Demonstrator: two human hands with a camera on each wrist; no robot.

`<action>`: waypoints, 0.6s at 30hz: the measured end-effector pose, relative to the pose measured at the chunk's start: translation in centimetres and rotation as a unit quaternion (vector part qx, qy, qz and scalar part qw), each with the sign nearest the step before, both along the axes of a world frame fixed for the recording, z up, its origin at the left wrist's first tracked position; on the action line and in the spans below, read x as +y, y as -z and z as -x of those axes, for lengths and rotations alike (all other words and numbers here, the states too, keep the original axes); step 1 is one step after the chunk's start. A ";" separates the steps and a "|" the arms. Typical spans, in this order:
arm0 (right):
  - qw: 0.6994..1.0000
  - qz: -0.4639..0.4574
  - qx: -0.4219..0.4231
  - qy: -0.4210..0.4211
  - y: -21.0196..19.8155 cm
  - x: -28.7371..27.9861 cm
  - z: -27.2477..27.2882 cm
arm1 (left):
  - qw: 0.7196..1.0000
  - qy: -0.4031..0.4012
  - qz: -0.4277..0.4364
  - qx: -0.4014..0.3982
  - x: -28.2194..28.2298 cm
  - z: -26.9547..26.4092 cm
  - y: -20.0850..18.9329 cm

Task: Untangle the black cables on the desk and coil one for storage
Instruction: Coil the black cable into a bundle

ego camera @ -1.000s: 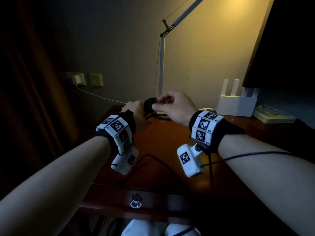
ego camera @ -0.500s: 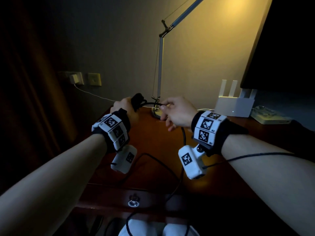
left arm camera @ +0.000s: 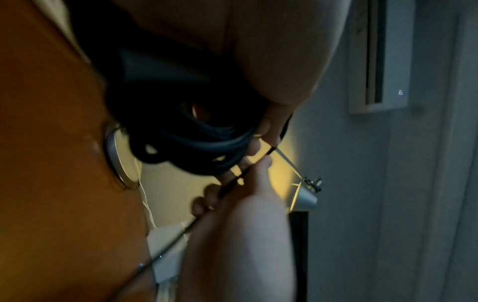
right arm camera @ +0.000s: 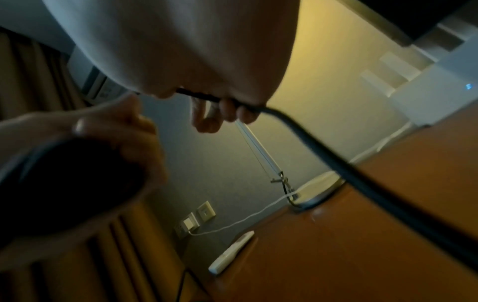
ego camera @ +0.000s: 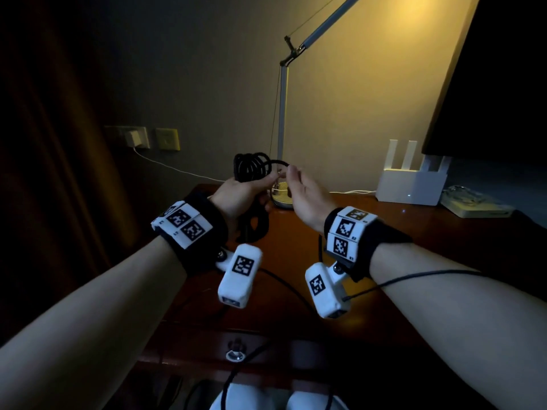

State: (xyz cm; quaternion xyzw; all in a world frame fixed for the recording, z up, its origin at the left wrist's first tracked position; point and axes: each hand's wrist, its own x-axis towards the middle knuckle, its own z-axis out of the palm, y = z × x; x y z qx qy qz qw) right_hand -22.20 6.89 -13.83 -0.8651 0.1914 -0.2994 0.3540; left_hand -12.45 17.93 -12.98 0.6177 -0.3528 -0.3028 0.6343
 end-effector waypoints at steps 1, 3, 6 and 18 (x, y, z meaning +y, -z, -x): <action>1.000 -0.025 0.003 -0.016 0.3 0.2 -0.2 | 0.999 0.010 0.021 0.026 -0.2 -0.1 -0.1; 0.997 -0.068 0.008 -0.023 0.9 0.5 -0.5 | 0.996 0.034 0.036 0.076 -0.4 -0.5 -0.2; 0.992 -0.129 0.003 0.000 1.9 -0.3 -1.3 | 0.989 0.051 0.019 0.141 -0.4 -1.2 -0.1; 0.989 -0.098 0.087 -0.070 0.4 0.1 -0.2 | 0.993 0.024 -0.017 0.117 -0.6 0.1 0.0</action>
